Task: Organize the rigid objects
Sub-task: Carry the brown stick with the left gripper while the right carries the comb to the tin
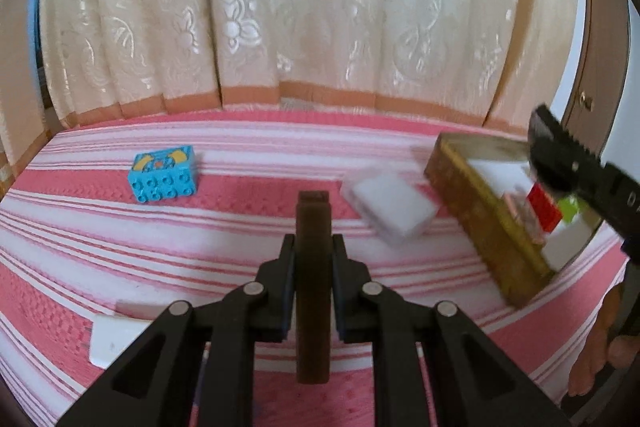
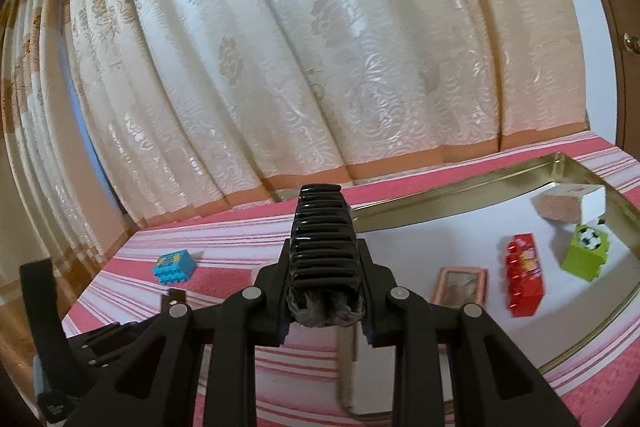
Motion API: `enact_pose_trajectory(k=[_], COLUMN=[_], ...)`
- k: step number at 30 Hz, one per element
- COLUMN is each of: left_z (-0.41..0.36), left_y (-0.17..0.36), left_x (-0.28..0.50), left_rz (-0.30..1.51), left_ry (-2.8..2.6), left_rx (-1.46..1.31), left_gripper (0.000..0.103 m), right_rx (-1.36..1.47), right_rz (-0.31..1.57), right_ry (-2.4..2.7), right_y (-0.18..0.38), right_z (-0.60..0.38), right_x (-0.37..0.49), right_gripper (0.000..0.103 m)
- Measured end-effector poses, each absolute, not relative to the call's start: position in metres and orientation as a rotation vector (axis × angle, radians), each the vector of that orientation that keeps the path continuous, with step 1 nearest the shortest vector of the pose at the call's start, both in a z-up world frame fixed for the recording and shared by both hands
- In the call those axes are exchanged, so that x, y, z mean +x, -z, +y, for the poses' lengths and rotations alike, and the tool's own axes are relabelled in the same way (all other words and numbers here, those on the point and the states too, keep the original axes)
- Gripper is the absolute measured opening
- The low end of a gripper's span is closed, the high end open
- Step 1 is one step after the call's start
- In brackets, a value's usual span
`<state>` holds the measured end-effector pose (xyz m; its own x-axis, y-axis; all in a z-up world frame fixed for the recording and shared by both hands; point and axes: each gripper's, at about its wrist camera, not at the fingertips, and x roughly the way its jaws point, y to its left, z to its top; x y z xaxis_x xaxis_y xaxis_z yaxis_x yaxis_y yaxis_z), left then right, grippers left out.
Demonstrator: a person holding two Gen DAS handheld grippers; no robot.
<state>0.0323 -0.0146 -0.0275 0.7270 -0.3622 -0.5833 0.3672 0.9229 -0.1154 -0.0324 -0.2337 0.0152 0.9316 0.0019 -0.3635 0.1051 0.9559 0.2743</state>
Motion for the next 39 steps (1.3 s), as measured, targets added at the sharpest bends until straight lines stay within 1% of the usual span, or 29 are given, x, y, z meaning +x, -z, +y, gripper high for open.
enact_pose_trajectory(k=[12, 24, 31, 37, 39], left_z=[-0.061, -0.112, -0.144, -0.168, -0.171], left_y=[0.010, -0.015, -0.020, -0.026, -0.028], left_x=[0.018, 0.005, 0.002, 0.000, 0.001], left_rz=[0.558, 0.490, 0.479, 0.444, 0.435], left_ry=[0.401, 0.453, 0.499, 0.492, 0.500], left_rx=[-0.006, 0.010, 0.019, 0.047, 0.039], left_gripper=[0.014, 0.014, 0.014, 0.016, 0.014], right_rx=[0.232, 0.233, 0.232, 0.210, 0.196], right_rz=[0.333, 0.305, 0.292, 0.290, 0.297], right_ry=[0.087, 0.145, 0.199, 0.244, 0.261], right_y=[-0.020, -0.025, -0.028, -0.028, -0.027], right_z=[-0.265, -0.304, -0.332, -0.353, -0.360], right_x=[-0.047, -0.059, -0.065, -0.067, -0.067], right_gripper=[0.029, 0.029, 0.029, 0.029, 0.029])
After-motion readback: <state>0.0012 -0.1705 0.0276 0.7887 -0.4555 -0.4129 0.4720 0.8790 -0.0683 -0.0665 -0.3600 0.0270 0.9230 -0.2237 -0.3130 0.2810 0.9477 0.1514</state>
